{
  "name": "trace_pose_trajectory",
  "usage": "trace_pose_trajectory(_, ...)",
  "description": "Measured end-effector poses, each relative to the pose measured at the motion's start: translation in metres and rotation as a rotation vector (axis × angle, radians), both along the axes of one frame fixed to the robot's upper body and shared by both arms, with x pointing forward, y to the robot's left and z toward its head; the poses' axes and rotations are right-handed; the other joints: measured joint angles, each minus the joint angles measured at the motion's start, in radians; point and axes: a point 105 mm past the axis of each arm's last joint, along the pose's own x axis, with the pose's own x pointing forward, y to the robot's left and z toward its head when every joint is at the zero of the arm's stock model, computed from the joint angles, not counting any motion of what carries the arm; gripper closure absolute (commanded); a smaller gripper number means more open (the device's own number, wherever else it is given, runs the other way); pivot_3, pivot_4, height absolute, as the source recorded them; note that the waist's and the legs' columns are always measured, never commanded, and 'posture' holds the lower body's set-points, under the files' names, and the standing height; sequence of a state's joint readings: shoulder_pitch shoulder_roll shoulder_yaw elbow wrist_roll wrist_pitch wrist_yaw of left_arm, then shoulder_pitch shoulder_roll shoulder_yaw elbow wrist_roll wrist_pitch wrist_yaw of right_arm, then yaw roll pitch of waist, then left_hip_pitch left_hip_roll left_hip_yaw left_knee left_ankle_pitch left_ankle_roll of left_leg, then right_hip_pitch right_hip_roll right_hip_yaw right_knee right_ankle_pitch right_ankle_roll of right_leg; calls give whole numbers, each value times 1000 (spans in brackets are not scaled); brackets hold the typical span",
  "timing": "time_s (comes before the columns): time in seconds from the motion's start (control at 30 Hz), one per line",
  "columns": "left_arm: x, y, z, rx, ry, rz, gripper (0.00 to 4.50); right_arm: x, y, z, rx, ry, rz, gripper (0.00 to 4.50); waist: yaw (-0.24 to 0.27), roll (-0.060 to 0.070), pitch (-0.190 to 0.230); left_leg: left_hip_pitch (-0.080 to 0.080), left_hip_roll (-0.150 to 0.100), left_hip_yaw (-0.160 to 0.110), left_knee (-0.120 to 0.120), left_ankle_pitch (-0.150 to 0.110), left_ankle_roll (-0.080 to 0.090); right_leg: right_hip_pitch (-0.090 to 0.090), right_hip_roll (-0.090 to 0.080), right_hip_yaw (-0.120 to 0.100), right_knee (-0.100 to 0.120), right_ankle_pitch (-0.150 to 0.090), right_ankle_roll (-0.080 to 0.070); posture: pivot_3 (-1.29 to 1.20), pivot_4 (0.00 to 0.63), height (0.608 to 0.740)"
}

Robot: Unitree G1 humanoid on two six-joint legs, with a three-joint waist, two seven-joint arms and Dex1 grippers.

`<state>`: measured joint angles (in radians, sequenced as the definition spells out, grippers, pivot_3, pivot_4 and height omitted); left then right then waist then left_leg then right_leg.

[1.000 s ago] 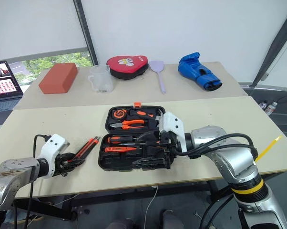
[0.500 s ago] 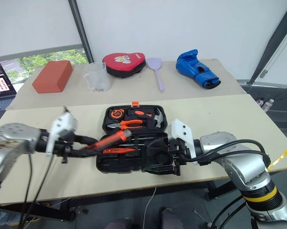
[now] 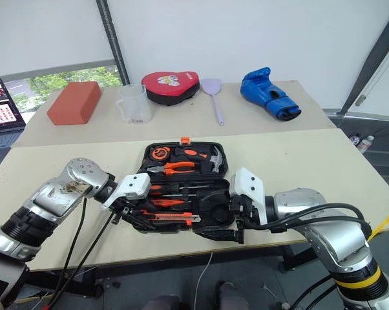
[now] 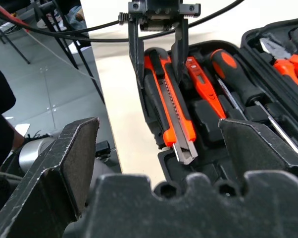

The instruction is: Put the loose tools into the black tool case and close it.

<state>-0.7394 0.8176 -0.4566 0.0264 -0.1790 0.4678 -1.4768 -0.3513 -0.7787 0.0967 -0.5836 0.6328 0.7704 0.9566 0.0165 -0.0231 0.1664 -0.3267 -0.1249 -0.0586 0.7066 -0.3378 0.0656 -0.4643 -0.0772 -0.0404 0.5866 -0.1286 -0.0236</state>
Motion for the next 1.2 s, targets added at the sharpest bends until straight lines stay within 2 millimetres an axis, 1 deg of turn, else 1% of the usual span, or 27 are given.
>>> trace_pose_trajectory(0.03, 3, -4, 2, -11, -5, 3, 1739, -1, 0, -1, 0, 4, -3, 0, 3, 0, 0, -1, 0, -1, 2, 0, 1, 0, 0, 0, 0, 0, 0, 0, 150, 740)
trace_pose_trajectory(0.1, 6, -11, 2, -33, 11, 6, 1103, -1, -1, -3, 0, 7, -9, 0, 2, 0, 0, -4, 0, -1, 6, 0, 4, -3, 1, 0, 2, 0, 1, 0, 150, 740)
trace_pose_trajectory(0.13, 6, -16, 3, -49, 22, 3, 627, -1, -1, -3, 0, 5, -15, 0, -1, 0, 0, -7, 0, -1, 6, 3, 9, -5, 1, 0, 2, 0, 1, 0, 150, 740)
trace_pose_trajectory(0.17, 6, -18, 4, -60, 30, 0, 271, 0, -1, -3, 0, 4, -18, 0, -3, 0, 0, -8, 0, -1, 7, 3, 9, -6, 1, 0, 3, 1, 1, 0, 150, 740)
trace_pose_trajectory(0.2, 5, -20, 5, -73, 46, 4, 58, 0, -1, -3, 0, 5, -20, 0, -4, 0, 0, -9, 0, -1, 7, 3, 9, -8, 1, 0, 5, 1, 1, 0, 150, 740)
trace_pose_trajectory(0.27, 1, -21, 10, -102, 77, 7, 58, -1, -2, -5, -1, 12, -24, 0, -6, 0, 0, -10, 0, -1, 8, 3, 9, -9, 1, 0, 6, 0, 0, 0, 150, 740)
trace_pose_trajectory(0.4, 0, -22, 23, -152, 73, 9, 58, -1, -3, -6, -4, 19, -28, 0, -7, 0, 0, -9, 0, 0, 8, 3, 9, -9, 0, 0, 6, 0, 0, 0, 150, 740)
trace_pose_trajectory(0.43, 1, -21, 25, -161, 67, 22, 561, -1, -3, -6, -4, 19, -27, 0, -5, 0, 0, -9, 0, 0, 9, 3, 9, -9, 0, 0, 6, 0, 0, 0, 150, 740)
trace_pose_trajectory(0.47, 2, -21, 25, -163, 64, 26, 562, -1, -3, -6, -4, 19, -27, 0, -5, 0, 0, -9, 0, 0, 9, 3, 9, -9, 0, 0, 6, 0, 0, 0, 150, 740)
trace_pose_trajectory(0.5, 2, -21, 26, -167, 59, 30, 805, -1, -3, -6, -4, 19, -27, 0, -5, 0, 0, -9, 0, 0, 9, 3, 9, -9, 0, 0, 6, 0, 0, 0, 150, 740)
trace_pose_trajectory(0.63, 12, -13, 25, -174, 6, 54, 2327, 0, -1, -3, -4, 5, -22, 0, -4, 0, 0, -9, 0, 0, 9, 3, 9, -9, 0, 0, 6, 0, 0, 0, 150, 740)
trace_pose_trajectory(0.73, 9, -9, 18, -158, -10, 34, 3511, 0, -1, -2, -4, 3, -18, 0, -5, 0, 0, -9, 0, 0, 8, 3, 9, -9, 0, 0, 6, 0, 0, 0, 150, 740)
trace_pose_trajectory(0.8, 6, -7, 12, -155, -7, 24, 4221, 1, -1, -3, -5, 6, -19, 0, -5, 0, 0, -9, 0, 0, 8, 3, 9, -9, 0, 0, 6, 0, 0, 0, 150, 740)
trace_pose_trajectory(0.83, 6, -6, 10, -152, -11, 20, 4481, 2, -2, -3, -5, 8, -20, 0, -5, 0, 0, -9, 0, 0, 9, 3, 9, -9, 0, 0, 6, 0, 0, 0, 150, 740)
trace_pose_trajectory(1.2, 11, -5, -2, -93, -98, -7, 4481, 7, -2, 0, -8, -3, -28, 0, -4, 0, 0, -9, 0, 0, 9, 3, 9, -9, 0, 0, 6, 0, 0, 0, 150, 740)
